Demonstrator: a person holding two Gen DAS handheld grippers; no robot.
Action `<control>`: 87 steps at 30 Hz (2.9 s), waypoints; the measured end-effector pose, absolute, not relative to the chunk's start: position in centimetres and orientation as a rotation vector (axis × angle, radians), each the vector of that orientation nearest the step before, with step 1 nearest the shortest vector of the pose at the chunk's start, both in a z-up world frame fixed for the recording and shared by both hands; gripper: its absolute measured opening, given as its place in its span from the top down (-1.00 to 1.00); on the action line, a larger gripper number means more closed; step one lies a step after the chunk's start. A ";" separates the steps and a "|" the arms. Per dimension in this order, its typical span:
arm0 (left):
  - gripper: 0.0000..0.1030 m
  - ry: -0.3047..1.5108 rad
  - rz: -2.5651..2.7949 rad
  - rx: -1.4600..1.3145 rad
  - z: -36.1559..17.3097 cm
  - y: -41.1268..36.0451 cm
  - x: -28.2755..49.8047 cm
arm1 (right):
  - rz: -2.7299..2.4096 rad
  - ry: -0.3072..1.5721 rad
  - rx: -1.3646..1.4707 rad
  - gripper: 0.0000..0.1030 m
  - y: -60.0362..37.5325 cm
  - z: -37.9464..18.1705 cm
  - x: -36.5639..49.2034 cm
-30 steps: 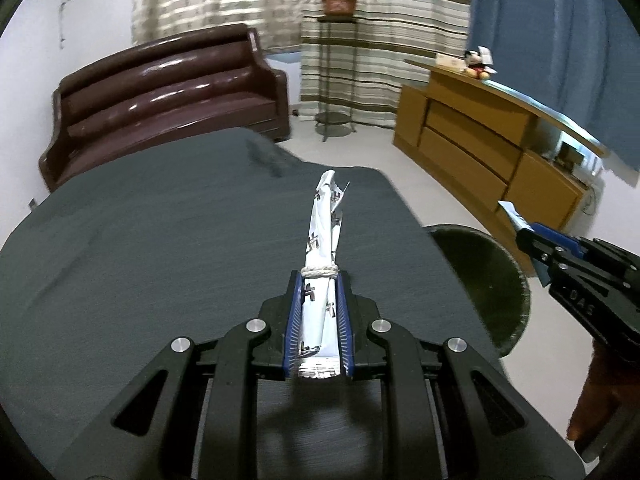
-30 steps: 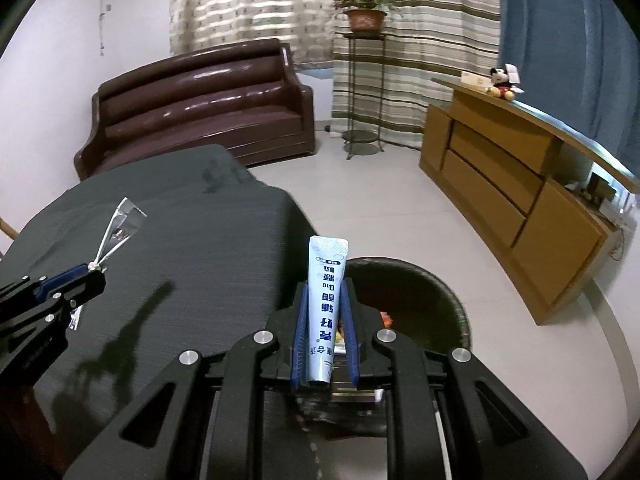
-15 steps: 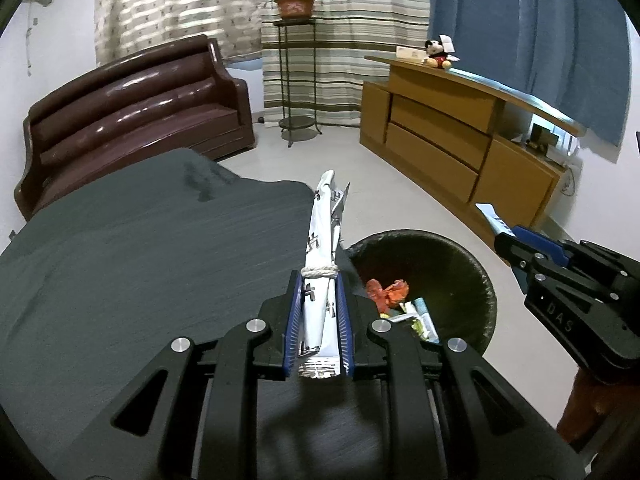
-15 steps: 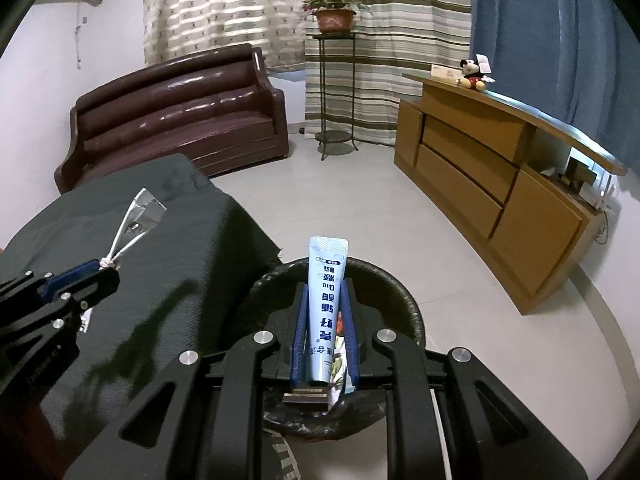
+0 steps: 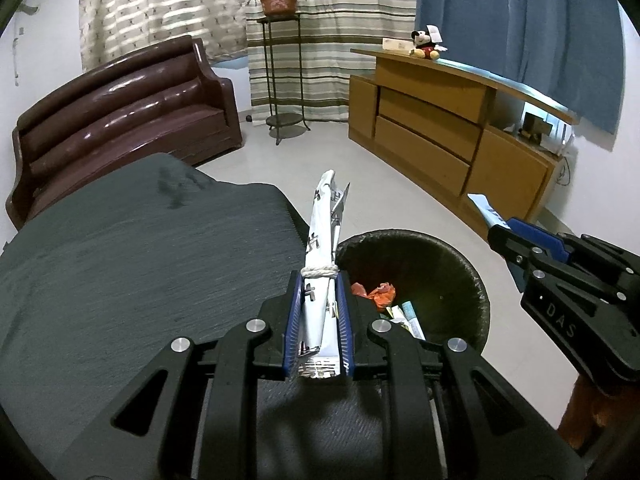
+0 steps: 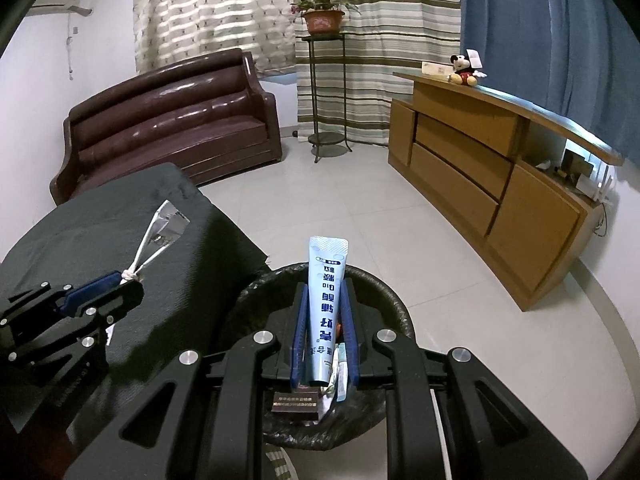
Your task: Collect trash
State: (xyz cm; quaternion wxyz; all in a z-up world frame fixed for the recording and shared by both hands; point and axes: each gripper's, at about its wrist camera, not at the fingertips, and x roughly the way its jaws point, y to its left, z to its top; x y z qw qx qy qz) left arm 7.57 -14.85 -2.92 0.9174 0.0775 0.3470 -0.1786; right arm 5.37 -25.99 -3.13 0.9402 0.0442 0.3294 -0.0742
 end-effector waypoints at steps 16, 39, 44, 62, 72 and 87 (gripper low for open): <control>0.66 0.735 -0.372 0.169 -3.9 -16.3 9.1 | -0.164 0.685 0.113 0.66 -27.1 -3.8 6.2; 0.11 0.764 -0.361 0.166 -4.7 -17.0 10.9 | -0.171 0.700 0.163 0.31 -28.5 -5.1 7.4; -0.03 0.754 -0.356 0.163 -4.4 -16.9 10.9 | -0.179 0.691 0.160 0.17 -28.2 -5.0 7.1; -0.40 0.678 -0.312 0.131 -1.8 -13.3 6.9 | -0.215 0.643 0.141 -0.26 -27.1 -3.0 3.5; -0.63 0.637 -0.277 0.116 -0.1 -10.7 3.7 | -0.194 0.628 0.107 -0.31 -25.3 -2.0 1.6; -0.74 0.585 -0.224 0.095 2.0 -8.4 0.2 | -0.186 0.589 0.082 -0.36 -24.2 -0.3 -1.3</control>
